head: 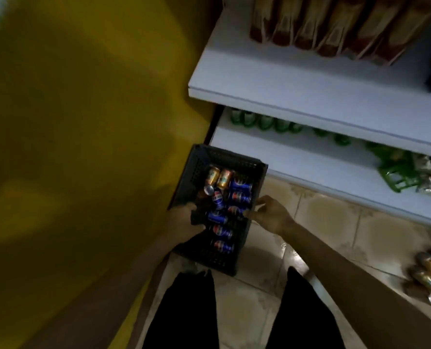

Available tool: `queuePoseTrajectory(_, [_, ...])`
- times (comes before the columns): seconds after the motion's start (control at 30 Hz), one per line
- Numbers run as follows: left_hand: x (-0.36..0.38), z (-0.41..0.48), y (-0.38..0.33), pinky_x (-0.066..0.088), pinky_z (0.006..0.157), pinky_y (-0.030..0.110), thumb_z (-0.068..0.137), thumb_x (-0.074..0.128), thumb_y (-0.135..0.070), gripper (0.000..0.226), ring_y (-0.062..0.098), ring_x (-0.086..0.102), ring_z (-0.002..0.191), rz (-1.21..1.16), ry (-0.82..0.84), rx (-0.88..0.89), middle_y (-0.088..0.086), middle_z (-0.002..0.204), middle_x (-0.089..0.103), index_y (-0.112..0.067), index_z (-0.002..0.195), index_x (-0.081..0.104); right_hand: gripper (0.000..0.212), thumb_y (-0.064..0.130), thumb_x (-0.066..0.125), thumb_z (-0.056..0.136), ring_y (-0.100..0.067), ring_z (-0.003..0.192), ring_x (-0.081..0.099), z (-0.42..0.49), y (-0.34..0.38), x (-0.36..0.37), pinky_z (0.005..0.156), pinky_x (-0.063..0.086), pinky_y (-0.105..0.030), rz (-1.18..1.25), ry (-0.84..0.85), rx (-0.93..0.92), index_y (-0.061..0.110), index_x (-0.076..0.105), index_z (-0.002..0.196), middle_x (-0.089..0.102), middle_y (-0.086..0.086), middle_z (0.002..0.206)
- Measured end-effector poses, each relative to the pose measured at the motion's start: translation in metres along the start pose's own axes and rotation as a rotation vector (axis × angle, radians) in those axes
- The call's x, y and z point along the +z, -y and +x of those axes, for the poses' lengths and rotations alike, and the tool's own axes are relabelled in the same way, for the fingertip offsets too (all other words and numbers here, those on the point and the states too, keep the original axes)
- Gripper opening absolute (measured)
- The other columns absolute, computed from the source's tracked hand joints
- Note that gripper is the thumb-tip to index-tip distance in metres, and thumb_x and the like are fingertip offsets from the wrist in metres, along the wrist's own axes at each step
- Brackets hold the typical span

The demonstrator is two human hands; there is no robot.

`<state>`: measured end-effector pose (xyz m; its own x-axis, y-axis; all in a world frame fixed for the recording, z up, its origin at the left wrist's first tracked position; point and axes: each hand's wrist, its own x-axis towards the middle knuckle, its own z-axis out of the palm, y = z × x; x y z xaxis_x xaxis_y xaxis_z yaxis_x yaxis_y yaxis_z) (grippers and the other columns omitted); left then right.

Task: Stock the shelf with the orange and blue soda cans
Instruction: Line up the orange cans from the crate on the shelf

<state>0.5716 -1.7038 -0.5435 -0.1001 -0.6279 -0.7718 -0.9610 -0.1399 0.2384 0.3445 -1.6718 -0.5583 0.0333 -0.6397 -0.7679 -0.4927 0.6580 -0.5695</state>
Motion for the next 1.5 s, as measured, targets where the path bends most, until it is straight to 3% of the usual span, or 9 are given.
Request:
queuePoseTrajectory(0.07, [0.029, 0.062, 0.039, 0.045, 0.099, 0.039, 0.084, 0.068, -0.039, 0.068, 0.025, 0.051, 0.122, -0.054, 0.081, -0.032, 0.008, 0.137, 0.050, -0.016, 0.141, 0.038, 0.020, 0.025, 0.069, 0.086, -0.016, 0.087, 0.057, 0.057, -0.013, 0.039, 0.069, 0.042, -0.018, 0.101, 0.001, 0.097, 0.027, 0.049, 0.087, 0.062, -0.002, 0.105])
queuePoseTrajectory(0.23, [0.118, 0.212, 0.123, 0.043, 0.089, 0.029, 0.089, 0.065, -0.023, 0.051, 0.023, 0.053, 0.115, -0.544, 0.163, -0.235, 0.003, 0.125, 0.054, -0.013, 0.135, 0.045, 0.059, 0.027, 0.070, 0.085, -0.021, 0.100, 0.056, 0.221, -0.063, 0.146, 0.078, 0.043, -0.029, -0.012, 0.009, 0.177, 0.017, 0.040, 0.134, 0.058, -0.008, 0.124])
queuePoseTrajectory(0.47, [0.211, 0.380, 0.169, 0.044, 0.089, 0.032, 0.098, 0.048, -0.029, 0.030, 0.020, 0.056, 0.113, -1.172, 0.140, -0.484, 0.004, 0.126, 0.058, -0.017, 0.126, 0.051, 0.078, 0.026, 0.066, 0.087, -0.039, 0.122, 0.047, 0.427, -0.107, 0.244, 0.087, 0.045, -0.039, -0.320, -0.101, -0.047, 0.025, 0.019, 0.149, 0.029, -0.017, 0.146])
queuePoseTrajectory(0.7, [0.248, 0.440, 0.185, 0.047, 0.090, 0.031, 0.096, 0.049, -0.037, 0.028, 0.018, 0.060, 0.107, -1.367, 0.140, -0.473, 0.007, 0.127, 0.059, -0.021, 0.118, 0.053, 0.066, 0.024, 0.066, 0.087, -0.033, 0.124, 0.047, 0.530, -0.102, 0.268, 0.093, 0.045, -0.036, -0.526, -0.202, -0.213, 0.023, 0.034, 0.145, 0.041, -0.013, 0.140])
queuePoseTrajectory(0.8, [0.243, 0.421, 0.180, 0.045, 0.096, 0.033, 0.094, 0.048, -0.044, 0.038, 0.019, 0.059, 0.111, -1.373, 0.163, -0.473, 0.006, 0.127, 0.059, -0.020, 0.123, 0.052, 0.060, 0.032, 0.071, 0.083, -0.023, 0.111, 0.053, 0.504, -0.114, 0.265, 0.085, 0.045, -0.030, -0.223, -0.225, -0.070, 0.021, 0.044, 0.136, 0.051, -0.004, 0.125])
queuePoseTrajectory(0.93, [0.225, 0.368, 0.158, 0.043, 0.096, 0.034, 0.086, 0.051, -0.054, 0.042, 0.020, 0.057, 0.115, -1.353, 0.200, -0.449, 0.004, 0.127, 0.059, -0.024, 0.116, 0.054, 0.055, 0.033, 0.075, 0.078, -0.027, 0.098, 0.063, 0.408, -0.131, 0.246, 0.080, 0.057, -0.038, 0.917, -0.072, 0.439, 0.013, 0.052, 0.123, 0.060, -0.010, 0.118])
queuePoseTrajectory(1.07, [0.208, 0.289, 0.113, 0.050, 0.079, 0.031, 0.085, 0.059, -0.041, 0.044, 0.023, 0.057, 0.113, -1.321, 0.227, -0.388, 0.006, 0.129, 0.056, -0.028, 0.126, 0.048, 0.053, 0.026, 0.067, 0.080, -0.033, 0.093, 0.066, 0.278, -0.137, 0.224, 0.064, 0.058, -0.036, 1.603, 0.151, 0.546, 0.006, 0.053, 0.126, 0.061, -0.022, 0.117])
queuePoseTrajectory(1.3, [0.176, 0.125, -0.010, 0.054, 0.069, 0.029, 0.085, 0.061, -0.034, 0.023, 0.011, 0.069, 0.085, -1.334, 0.188, -0.287, -0.002, 0.101, 0.070, -0.027, 0.107, 0.060, 0.045, 0.028, 0.067, 0.079, -0.037, 0.103, 0.061, 0.098, -0.122, 0.120, 0.073, 0.057, -0.041, 1.760, 0.093, 0.575, 0.006, 0.059, 0.117, 0.063, -0.024, 0.115])
queuePoseTrajectory(1.5, [0.136, -0.031, -0.154, 0.046, 0.095, 0.036, 0.084, 0.059, -0.047, 0.051, 0.012, 0.063, 0.098, -1.310, 0.126, -0.026, -0.002, 0.110, 0.067, -0.021, 0.127, 0.055, 0.022, 0.023, 0.066, 0.085, -0.029, 0.093, 0.063, -0.059, -0.106, -0.029, 0.062, 0.059, -0.036, 1.567, -0.048, 0.317, 0.013, 0.059, 0.104, 0.060, -0.017, 0.109])
